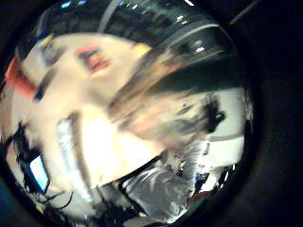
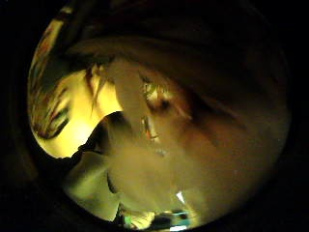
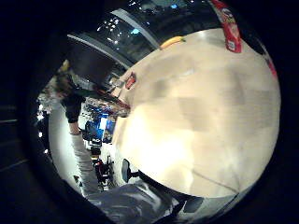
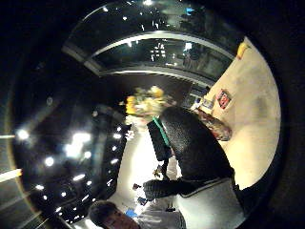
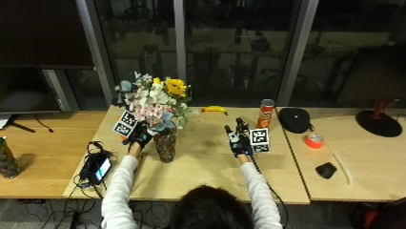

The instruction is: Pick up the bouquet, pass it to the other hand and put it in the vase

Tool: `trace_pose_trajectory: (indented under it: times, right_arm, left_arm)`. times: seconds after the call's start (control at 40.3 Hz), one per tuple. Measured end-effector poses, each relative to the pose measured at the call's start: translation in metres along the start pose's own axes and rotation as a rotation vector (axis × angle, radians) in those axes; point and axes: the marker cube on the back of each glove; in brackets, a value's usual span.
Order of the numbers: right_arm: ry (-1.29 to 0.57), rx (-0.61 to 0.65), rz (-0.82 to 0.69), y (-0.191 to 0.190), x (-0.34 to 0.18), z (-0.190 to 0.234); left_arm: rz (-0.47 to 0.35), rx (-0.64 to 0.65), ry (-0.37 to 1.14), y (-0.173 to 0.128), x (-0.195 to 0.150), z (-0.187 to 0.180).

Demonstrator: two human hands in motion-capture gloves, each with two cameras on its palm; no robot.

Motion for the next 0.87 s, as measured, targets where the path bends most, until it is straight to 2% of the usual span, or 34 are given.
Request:
trace_pose_trajectory:
  times: [0.05, 0.099, 0.149, 0.198, 0.273, 0.347, 0.397, 0.471, 0.521, 0.62, 0.67, 0.769, 0.794, 0.868]
  right_arm:
    - [0.051, 0.016, 0.091, 0.002, 0.016, -0.003]
    - [0.083, 0.016, 0.152, 0.007, 0.023, -0.005]
    - [0.130, 0.047, 0.123, 0.009, 0.024, -0.010]
    - [0.174, 0.095, 0.043, 0.009, 0.026, -0.015]
    - [0.216, 0.143, 0.010, 0.007, 0.033, -0.021]
    - [0.234, 0.154, 0.033, 0.008, 0.042, -0.026]
    - [0.232, 0.133, 0.081, 0.013, 0.043, -0.030]
    - [0.191, 0.060, 0.163, 0.020, 0.050, -0.030]
    - [0.183, 0.032, 0.156, 0.019, 0.063, -0.029]
    - [0.360, 0.157, 0.039, 0.011, 0.078, -0.039]
    - [0.385, 0.173, 0.041, 0.013, 0.076, -0.041]
    - [0.307, 0.142, -0.016, 0.017, 0.066, -0.038]
    - [0.270, 0.114, -0.008, 0.019, 0.063, -0.036]
    - [0.274, 0.093, 0.020, 0.021, 0.063, -0.037]
  left_arm:
    - [-0.072, -0.057, -0.038, 0.024, -0.019, 0.002]
    - [-0.122, -0.076, -0.018, 0.052, -0.015, 0.002]
    - [-0.141, -0.075, 0.008, 0.068, -0.014, 0.001]
    - [-0.122, -0.055, -0.008, 0.072, -0.019, -0.001]
    - [-0.108, -0.018, -0.062, 0.071, -0.026, -0.005]
    - [-0.132, 0.118, -0.205, 0.061, -0.044, -0.012]
    - [-0.115, 0.165, -0.239, 0.059, -0.047, -0.015]
    - [-0.027, 0.074, -0.091, 0.070, -0.026, -0.009]
    - [0.020, 0.077, -0.058, 0.070, -0.021, -0.008]
    - [0.149, 0.196, -0.150, 0.053, -0.029, -0.010]
    - [0.122, 0.163, -0.129, 0.056, -0.026, -0.007]
    - [0.004, 0.030, 0.028, 0.069, -0.013, 0.006]
    - [0.009, 0.014, 0.057, 0.070, -0.011, 0.009]
    - [0.117, 0.045, 0.057, 0.063, -0.015, 0.013]
